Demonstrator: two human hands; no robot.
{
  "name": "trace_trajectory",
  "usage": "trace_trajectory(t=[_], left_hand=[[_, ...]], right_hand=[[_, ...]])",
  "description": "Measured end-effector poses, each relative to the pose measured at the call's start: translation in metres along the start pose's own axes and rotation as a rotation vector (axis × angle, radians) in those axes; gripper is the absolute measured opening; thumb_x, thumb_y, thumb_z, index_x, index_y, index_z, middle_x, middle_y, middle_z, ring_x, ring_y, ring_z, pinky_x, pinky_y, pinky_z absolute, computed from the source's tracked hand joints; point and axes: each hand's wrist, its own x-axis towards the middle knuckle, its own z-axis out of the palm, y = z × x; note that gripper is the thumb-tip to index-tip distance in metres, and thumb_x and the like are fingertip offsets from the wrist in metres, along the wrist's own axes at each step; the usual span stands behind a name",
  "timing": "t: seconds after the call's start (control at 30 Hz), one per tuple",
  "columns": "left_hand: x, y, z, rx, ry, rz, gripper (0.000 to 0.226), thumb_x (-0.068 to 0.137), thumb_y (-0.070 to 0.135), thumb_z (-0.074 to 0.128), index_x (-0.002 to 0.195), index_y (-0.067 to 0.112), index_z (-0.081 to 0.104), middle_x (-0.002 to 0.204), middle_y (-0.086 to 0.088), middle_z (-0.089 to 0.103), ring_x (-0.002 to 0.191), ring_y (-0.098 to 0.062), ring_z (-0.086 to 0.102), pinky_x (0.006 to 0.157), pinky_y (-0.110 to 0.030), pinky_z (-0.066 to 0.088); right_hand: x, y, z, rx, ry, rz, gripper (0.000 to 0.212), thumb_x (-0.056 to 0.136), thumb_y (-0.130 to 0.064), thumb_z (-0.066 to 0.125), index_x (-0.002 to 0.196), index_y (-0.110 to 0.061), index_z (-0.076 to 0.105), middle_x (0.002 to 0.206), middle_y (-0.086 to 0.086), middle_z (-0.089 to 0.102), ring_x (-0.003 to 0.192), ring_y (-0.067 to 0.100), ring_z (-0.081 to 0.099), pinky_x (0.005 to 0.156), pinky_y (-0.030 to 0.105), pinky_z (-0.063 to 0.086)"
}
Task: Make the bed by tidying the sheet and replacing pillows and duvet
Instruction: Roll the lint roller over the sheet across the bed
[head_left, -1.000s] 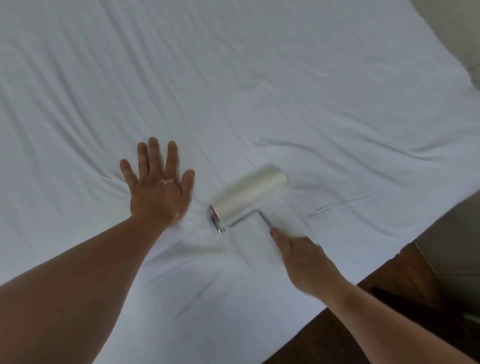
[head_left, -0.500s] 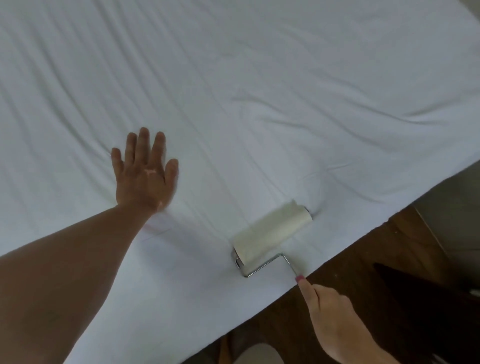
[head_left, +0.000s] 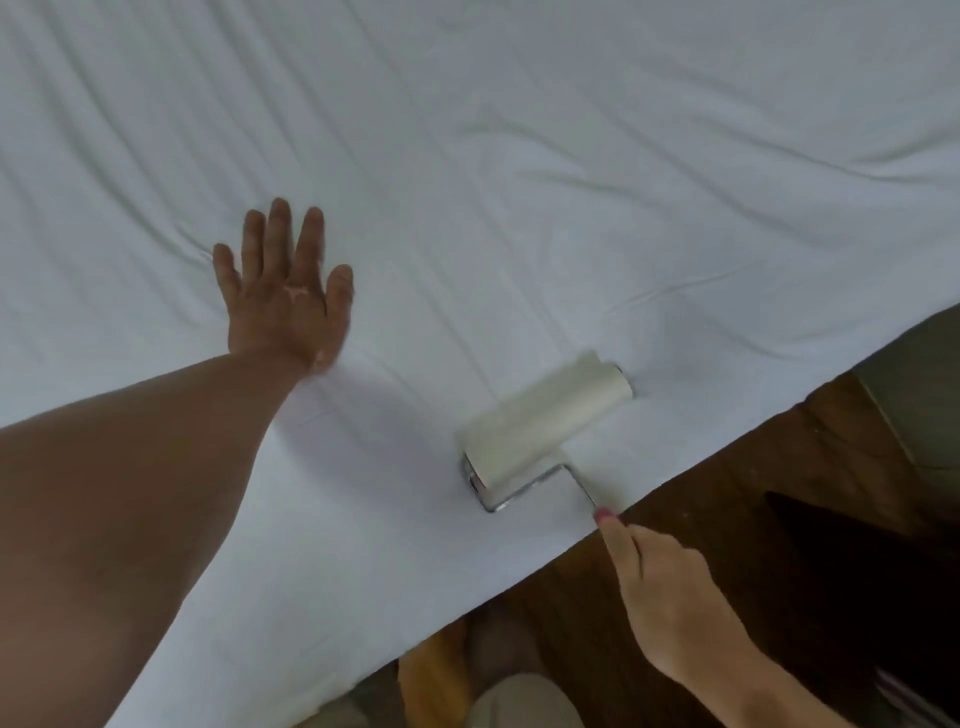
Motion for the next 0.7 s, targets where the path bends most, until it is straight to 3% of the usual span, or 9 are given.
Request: trace_trajectory(t=[0.03, 0.1, 0.2, 0.3, 0.37, 0.47, 0.6, 0.7], left_hand=[[0.0, 0.0, 0.002, -0.003, 0.004, 0.003, 0.067, 0.1, 0.061, 0.0, 0.159, 0.032, -0.014, 0.169, -0.001, -0.016, 0.154, -0.023, -0.017, 0.123, -0.053, -0.01], [0.002, -0.002, 0.006, -0.012, 0.021, 0.008, 0.067, 0.1, 0.061, 0.0, 0.159, 0.032, -0.013, 0.169, -0.001, -0.016, 0.154, -0.024, -0.017, 0.123, -0.053, -0.01], [0.006, -0.002, 0.011, -0.027, 0.036, 0.017, 0.067, 0.1, 0.06, 0.002, 0.16, 0.031, -0.011, 0.169, -0.003, -0.013, 0.155, -0.025, -0.015, 0.123, -0.055, -0.008], [0.004, -0.005, 0.012, -0.059, 0.047, 0.028, 0.067, 0.101, 0.06, 0.003, 0.16, 0.031, -0.008, 0.169, -0.003, -0.012, 0.155, -0.025, -0.014, 0.123, -0.055, -0.009], [0.004, -0.006, 0.011, -0.083, 0.049, 0.042, 0.068, 0.101, 0.06, 0.004, 0.161, 0.031, -0.007, 0.169, -0.003, -0.011, 0.155, -0.025, -0.013, 0.123, -0.055, -0.009], [0.003, -0.008, 0.009, -0.1, 0.046, 0.056, 0.068, 0.101, 0.06, 0.006, 0.161, 0.029, -0.004, 0.17, -0.004, -0.008, 0.155, -0.026, -0.011, 0.123, -0.056, -0.007], [0.001, -0.015, 0.006, -0.127, 0.05, 0.087, 0.069, 0.101, 0.061, 0.011, 0.161, 0.028, 0.0, 0.17, -0.005, -0.006, 0.156, -0.026, -0.009, 0.123, -0.056, -0.007], [0.002, -0.013, 0.007, -0.095, 0.067, 0.091, 0.069, 0.101, 0.062, 0.01, 0.161, 0.029, -0.001, 0.17, -0.005, -0.007, 0.155, -0.027, -0.008, 0.123, -0.056, -0.007]], right_hand=[[-0.01, 0.013, 0.003, 0.025, -0.032, 0.085, 0.065, 0.09, -0.066, 0.019, 0.083, -0.017, 0.062, 0.062, -0.001, 0.061, 0.048, 0.004, 0.053, 0.055, 0.019, 0.045], [-0.022, 0.035, 0.011, -0.012, -0.043, 0.167, 0.057, 0.097, -0.062, 0.023, 0.082, -0.023, 0.061, 0.069, -0.005, 0.065, 0.058, 0.004, 0.062, 0.057, 0.013, 0.038], [-0.036, 0.055, 0.016, -0.129, -0.018, 0.163, 0.056, 0.102, -0.062, 0.009, 0.086, -0.037, 0.056, 0.079, -0.021, 0.061, 0.073, -0.003, 0.059, 0.073, 0.014, 0.032], [-0.052, 0.058, 0.013, -0.289, 0.048, 0.068, 0.073, 0.097, -0.067, -0.004, 0.086, -0.04, 0.064, 0.064, -0.023, 0.057, 0.06, -0.01, 0.056, 0.071, 0.014, 0.041], [-0.061, 0.052, 0.015, -0.224, 0.084, 0.023, 0.082, 0.088, -0.073, 0.001, 0.087, -0.031, 0.071, 0.061, -0.013, 0.063, 0.053, -0.005, 0.058, 0.068, 0.012, 0.046], [-0.065, 0.032, 0.026, -0.039, -0.024, 0.207, 0.069, 0.081, -0.07, 0.013, 0.084, -0.026, 0.067, 0.069, -0.003, 0.067, 0.064, 0.002, 0.061, 0.083, 0.022, 0.046], [-0.051, -0.002, 0.038, 0.07, 0.01, 0.177, 0.065, 0.083, -0.069, 0.018, 0.072, -0.018, 0.057, 0.047, -0.006, 0.047, 0.038, 0.002, 0.04, 0.052, 0.021, 0.041], [-0.019, -0.041, 0.03, 0.119, 0.057, 0.101, 0.06, 0.097, -0.065, 0.027, 0.068, -0.02, 0.052, 0.054, -0.006, 0.048, 0.042, 0.003, 0.041, 0.05, 0.022, 0.041]])
